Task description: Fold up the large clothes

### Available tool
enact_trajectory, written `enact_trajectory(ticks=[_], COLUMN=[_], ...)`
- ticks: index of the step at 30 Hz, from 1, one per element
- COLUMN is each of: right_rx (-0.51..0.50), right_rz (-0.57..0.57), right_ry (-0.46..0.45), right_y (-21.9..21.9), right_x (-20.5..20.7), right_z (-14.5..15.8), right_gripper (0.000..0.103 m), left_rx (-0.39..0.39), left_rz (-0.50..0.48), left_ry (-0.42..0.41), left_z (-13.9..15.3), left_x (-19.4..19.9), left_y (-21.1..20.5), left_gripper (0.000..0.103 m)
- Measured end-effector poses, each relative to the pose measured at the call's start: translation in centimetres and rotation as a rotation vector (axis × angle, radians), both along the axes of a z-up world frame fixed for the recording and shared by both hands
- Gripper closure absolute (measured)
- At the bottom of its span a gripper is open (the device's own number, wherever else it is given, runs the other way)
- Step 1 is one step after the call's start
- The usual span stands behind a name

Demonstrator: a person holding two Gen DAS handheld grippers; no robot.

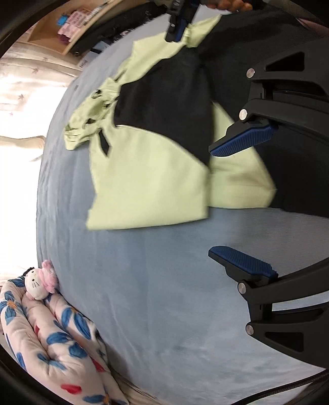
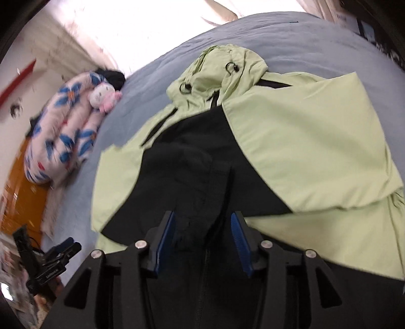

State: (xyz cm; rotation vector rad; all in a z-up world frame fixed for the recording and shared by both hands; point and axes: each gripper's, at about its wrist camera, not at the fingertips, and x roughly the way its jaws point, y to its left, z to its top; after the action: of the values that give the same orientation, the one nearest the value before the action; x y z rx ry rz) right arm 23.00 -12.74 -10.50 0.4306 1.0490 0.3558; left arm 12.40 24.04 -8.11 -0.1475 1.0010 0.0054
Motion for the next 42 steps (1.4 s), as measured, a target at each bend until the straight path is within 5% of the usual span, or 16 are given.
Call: enact_trajectory(ticks=[8,9,11,16,21,32,35,37,39,42], right_rx=[-0.053,-0.063,-0.104,-0.124,-0.222,-0.410,-0.406,-0.404,-0.409,-0.437], right_rz=[0.050,0.071,0.128,0.108,-0.011,-0.165,-0.186,-0.203,-0.211,-0.213], right_ry=[0.094,0.083,0.043,-0.156,-0.216,-0.062,-0.054,-0.070,-0.105,-0.098], right_y=[2.9,3.5,4.8,4.2,1.0,-4.1,-5.0,-5.3,-5.3,-4.9], right_x=[5.6,5.5,5.2,4.6,6.7,10.1,10.3,10.6,10.6,11.2], right_z=[-4.2,-4.3,-3.1,3.8,6.8,-0.5,-2.2,-2.6,-2.7,-3.7], right_gripper=[0.056,0.065,0.078,0.078,0.078,0.078,0.078,0.078,0.078,0.074], left_rx=[0.003,0.003,0.012,0.012,0.011,0.100,0.135,0.131,0.111,0.151], left_rz=[0.054,0.062,0.069,0.072,0.053,0.044,0.064,0.073,0.096,0.118], left_ry=[-0.003,0.001,0.004,-0.007,-0.026,0.049,0.083,0.113,0.120,0.091], left_z=[0.6,0.5,0.0,-0.3,-0.4,-4.0,-5.6,-6.6,-7.2,-7.5], left_x=[6.5,7.1,7.8,9.6,11.6,16.9,18.1,18.9,19.4,19.5], left_y=[1.7,1.9,1.9,1.2,-0.5,-4.1,-4.1,-3.9,-3.7,-3.9], left_gripper=[0.031,0.031,0.031,0.031,0.031,0.031,0.046,0.077,0.096,0.100])
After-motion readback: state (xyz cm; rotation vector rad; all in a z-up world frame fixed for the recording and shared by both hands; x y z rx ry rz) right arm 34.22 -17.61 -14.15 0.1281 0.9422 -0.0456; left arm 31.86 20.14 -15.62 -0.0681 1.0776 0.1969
